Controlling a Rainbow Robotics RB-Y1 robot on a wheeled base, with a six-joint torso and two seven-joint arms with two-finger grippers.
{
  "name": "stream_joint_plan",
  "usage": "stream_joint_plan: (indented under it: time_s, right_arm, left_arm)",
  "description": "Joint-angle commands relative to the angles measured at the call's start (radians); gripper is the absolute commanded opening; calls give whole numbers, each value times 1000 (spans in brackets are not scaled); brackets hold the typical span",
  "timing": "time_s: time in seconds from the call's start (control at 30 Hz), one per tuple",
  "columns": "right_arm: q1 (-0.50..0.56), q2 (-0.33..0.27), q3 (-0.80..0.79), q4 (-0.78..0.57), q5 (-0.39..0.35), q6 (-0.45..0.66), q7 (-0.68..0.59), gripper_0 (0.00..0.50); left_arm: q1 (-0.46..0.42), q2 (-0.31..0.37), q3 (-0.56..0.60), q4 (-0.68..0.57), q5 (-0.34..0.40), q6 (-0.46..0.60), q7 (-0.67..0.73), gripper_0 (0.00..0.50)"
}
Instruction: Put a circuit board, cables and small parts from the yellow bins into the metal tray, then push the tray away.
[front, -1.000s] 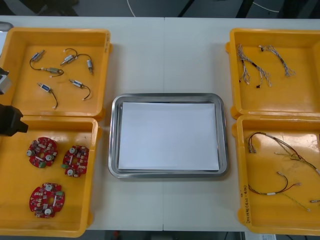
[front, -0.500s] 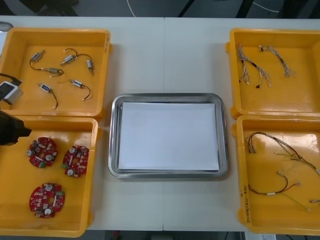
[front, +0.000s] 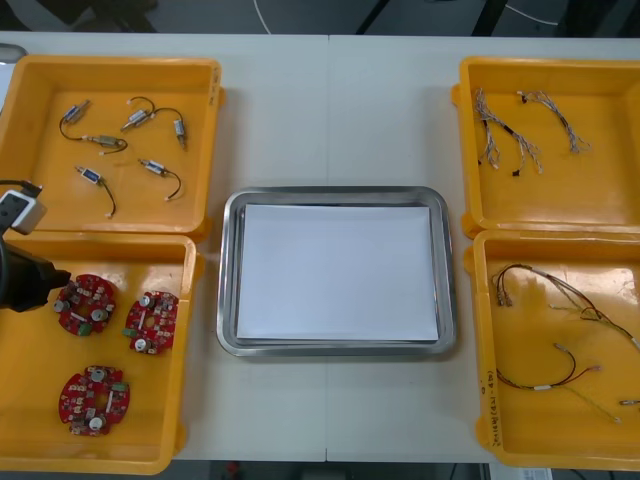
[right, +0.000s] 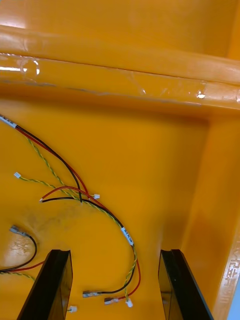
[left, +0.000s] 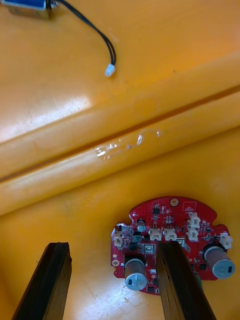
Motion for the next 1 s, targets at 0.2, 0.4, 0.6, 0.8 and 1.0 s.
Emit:
stream_joint_plan:
  time_s: [0.2, 0.4, 0.6, 0.8, 1.0]
  right_arm:
    - [51, -83, 88, 74, -9, -73, 22, 500]
    - [54, -83, 99, 137, -32, -113, 46, 500]
    - [54, -85, 127, 201, -37, -174, 66, 500]
    - [54, -85, 162, 255, -40, -234, 77, 500]
    - [60, -83, 188, 283, -40, -263, 82, 500]
  left_arm:
    - [59, 51, -61, 60, 13, -84, -131, 500]
    - [79, 54, -76, 63, 15, -96, -137, 500]
    - [85, 55, -108, 106, 15, -162, -143, 500]
    - [85, 55, -117, 117, 18, -180, -151, 500]
    - [85, 57, -117, 117, 21, -180, -155, 500]
